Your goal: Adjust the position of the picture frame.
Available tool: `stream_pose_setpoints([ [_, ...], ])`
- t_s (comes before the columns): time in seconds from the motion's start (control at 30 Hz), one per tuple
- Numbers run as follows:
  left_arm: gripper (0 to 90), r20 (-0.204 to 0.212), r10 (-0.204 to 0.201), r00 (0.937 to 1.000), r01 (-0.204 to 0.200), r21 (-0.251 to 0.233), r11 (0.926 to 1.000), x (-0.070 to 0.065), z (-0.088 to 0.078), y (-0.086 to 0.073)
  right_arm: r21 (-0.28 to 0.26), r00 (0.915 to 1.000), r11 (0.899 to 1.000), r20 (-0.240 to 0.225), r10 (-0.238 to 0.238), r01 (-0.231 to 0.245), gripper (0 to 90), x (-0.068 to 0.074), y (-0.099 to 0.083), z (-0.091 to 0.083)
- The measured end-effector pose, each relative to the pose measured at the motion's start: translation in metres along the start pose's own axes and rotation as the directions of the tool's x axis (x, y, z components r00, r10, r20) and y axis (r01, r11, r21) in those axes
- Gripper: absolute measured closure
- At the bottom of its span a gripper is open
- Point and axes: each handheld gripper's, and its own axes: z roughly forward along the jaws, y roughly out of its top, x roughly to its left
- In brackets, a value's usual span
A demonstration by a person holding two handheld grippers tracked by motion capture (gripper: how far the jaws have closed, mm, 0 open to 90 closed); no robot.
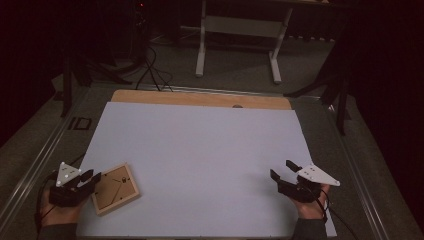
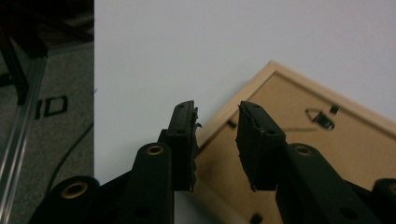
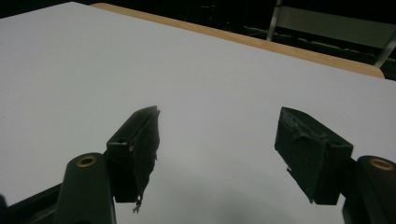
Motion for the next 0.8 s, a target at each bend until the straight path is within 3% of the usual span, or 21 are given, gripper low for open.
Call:
stream_pose_setpoints([
  [0.47, 65.1, 0.021, -0.025, 0.9995, 0.024, 0.054, 0.9983, 0.005, -0.01, -0.021, 0.004, 1.0, 1.0, 0.002, -0.004, 0.004, 29.7, 0.0, -0.001, 0.0],
  [0.53, 67.1, 0.038, -0.029, 0.9989, 0.027, 0.057, 0.998, 0.004, -0.011, -0.022, 0.004, 1.0, 1.0, 0.005, -0.005, 0.005, 29.7, 0.0, -0.001, 0.0],
  [0.8, 67.9, 0.038, -0.034, 0.9987, 0.032, 0.065, 0.9974, -0.001, -0.013, -0.023, 0.009, 0.9999, 1.0, 0.003, -0.011, 0.011, 29.7, 0.002, 0.0, 0.001],
])
